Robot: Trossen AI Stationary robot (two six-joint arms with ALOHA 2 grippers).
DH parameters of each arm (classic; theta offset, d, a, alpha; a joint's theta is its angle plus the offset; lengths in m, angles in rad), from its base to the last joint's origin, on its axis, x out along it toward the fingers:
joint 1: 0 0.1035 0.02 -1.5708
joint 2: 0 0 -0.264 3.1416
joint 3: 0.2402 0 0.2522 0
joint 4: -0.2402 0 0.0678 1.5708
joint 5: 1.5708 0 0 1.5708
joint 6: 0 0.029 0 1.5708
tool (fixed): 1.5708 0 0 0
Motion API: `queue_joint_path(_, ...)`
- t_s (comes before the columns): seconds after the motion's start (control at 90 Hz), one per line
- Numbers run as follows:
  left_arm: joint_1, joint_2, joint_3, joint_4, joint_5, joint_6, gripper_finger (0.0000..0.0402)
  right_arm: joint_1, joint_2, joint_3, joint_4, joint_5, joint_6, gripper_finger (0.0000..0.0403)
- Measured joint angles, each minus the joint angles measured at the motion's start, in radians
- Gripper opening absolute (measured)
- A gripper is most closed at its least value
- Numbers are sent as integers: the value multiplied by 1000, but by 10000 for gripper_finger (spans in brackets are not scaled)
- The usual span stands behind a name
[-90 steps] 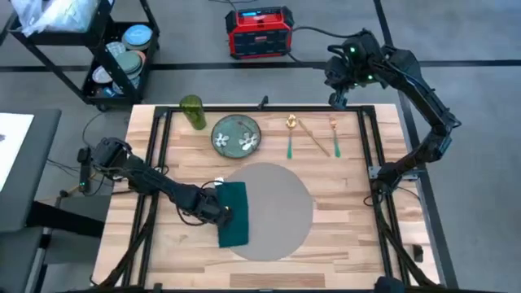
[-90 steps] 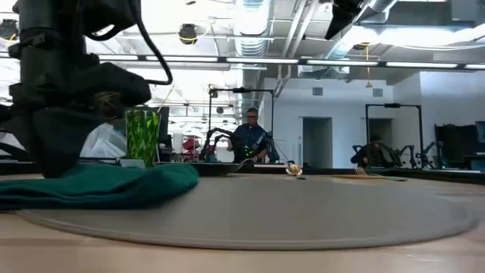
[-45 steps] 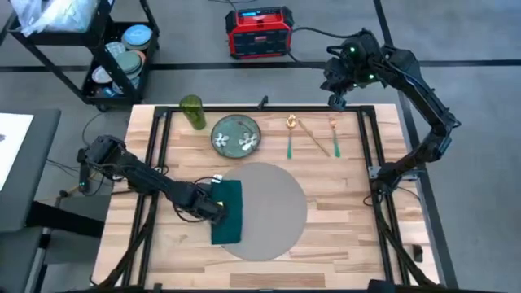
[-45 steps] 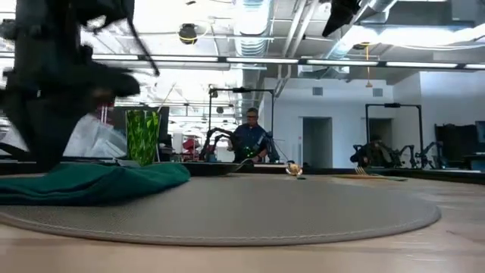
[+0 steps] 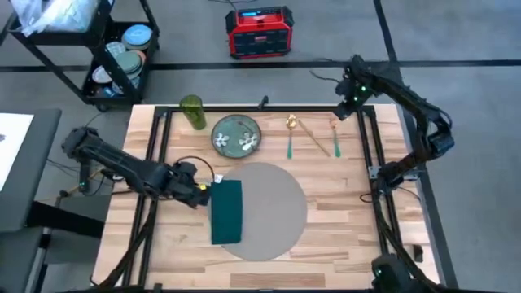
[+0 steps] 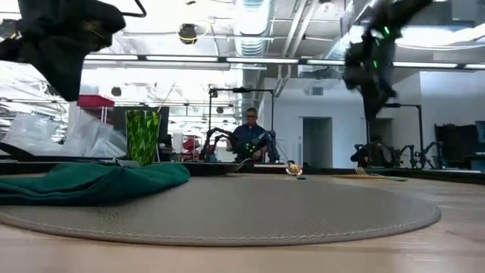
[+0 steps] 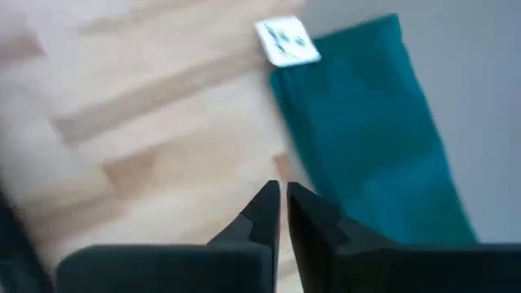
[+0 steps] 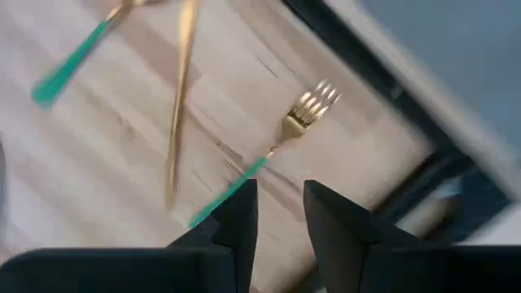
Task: Set table place
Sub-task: Put the green fork on the green napkin
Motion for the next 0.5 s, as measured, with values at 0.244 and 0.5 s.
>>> queue_joint_path(0.244, 113, -54, 0, -148, -95, 222, 65, 14, 1, -243, 303, 10, 247, 93)
queue_joint_path(0.5, 236, -86, -58, -132, 3, 439, 69, 46, 0, -284, 381, 55, 381, 107)
